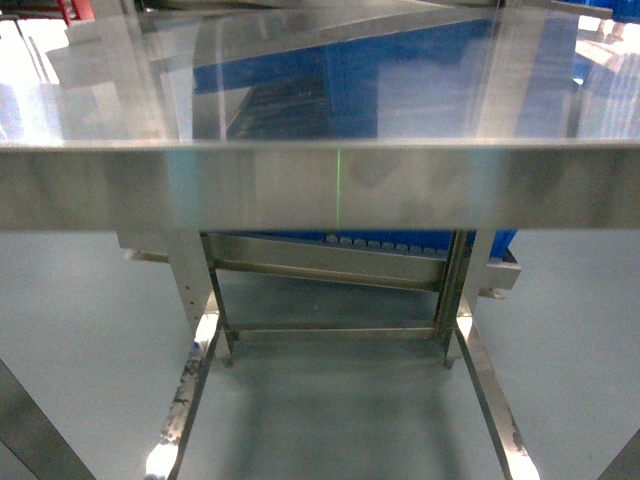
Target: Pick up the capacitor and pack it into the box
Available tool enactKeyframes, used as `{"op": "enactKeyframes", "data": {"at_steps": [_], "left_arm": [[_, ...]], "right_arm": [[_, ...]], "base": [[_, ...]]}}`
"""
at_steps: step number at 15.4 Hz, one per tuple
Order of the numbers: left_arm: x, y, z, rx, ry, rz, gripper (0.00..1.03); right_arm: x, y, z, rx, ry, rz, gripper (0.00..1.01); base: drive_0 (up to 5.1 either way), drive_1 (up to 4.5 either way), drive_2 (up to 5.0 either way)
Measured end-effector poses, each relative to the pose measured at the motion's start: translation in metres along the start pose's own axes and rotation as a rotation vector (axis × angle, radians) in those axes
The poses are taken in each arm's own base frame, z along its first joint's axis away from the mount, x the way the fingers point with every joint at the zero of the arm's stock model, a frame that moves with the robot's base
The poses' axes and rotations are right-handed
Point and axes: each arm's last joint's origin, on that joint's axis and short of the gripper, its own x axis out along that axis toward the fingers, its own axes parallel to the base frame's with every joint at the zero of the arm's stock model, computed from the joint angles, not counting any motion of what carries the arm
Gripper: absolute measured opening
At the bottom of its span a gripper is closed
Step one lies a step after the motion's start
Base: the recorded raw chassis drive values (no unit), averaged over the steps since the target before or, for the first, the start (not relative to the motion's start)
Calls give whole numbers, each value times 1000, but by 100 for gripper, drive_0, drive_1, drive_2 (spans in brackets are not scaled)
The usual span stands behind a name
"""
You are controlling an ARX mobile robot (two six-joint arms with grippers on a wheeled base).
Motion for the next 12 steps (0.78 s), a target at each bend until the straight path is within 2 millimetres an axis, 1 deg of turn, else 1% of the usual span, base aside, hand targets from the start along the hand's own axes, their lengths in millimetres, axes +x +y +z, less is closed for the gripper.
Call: {"op": "enactKeyframes", "data": {"at_steps": [12], "left_arm": [[0, 0, 0, 0, 3, 0, 44]], "right_arm": [[0, 0, 0, 0, 2, 0, 98]], "base": [[0, 0, 0]]}}
